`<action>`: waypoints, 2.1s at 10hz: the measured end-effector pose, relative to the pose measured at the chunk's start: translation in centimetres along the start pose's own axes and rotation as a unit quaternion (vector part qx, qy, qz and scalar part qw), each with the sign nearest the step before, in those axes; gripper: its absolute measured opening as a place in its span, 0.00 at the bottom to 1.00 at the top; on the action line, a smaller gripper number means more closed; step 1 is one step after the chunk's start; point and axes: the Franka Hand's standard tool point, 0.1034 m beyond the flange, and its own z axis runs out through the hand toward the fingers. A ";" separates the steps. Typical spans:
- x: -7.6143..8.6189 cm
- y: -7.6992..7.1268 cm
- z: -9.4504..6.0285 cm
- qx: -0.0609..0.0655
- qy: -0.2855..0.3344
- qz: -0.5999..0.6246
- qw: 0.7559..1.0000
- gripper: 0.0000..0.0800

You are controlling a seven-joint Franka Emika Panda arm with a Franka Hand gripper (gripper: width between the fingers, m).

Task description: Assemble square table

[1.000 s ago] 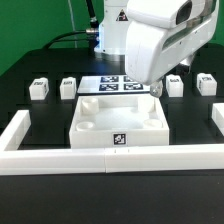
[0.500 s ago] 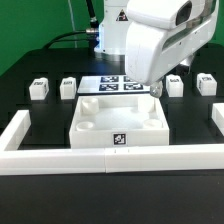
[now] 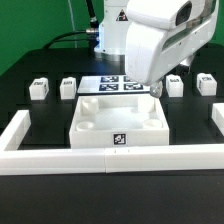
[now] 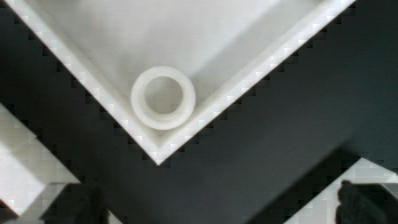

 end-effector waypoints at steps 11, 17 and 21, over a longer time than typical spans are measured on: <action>-9.2 -4.1 1.5 0.016 -0.007 -0.283 0.959 0.81; -14.8 -5.7 10.4 -0.062 0.053 -0.300 0.950 0.81; -15.1 -4.7 12.1 -0.048 0.053 -0.288 0.955 0.81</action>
Offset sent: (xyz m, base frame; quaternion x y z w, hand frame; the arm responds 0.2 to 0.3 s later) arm -0.0808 -0.0198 0.0035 0.0216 0.0054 -0.2636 0.9644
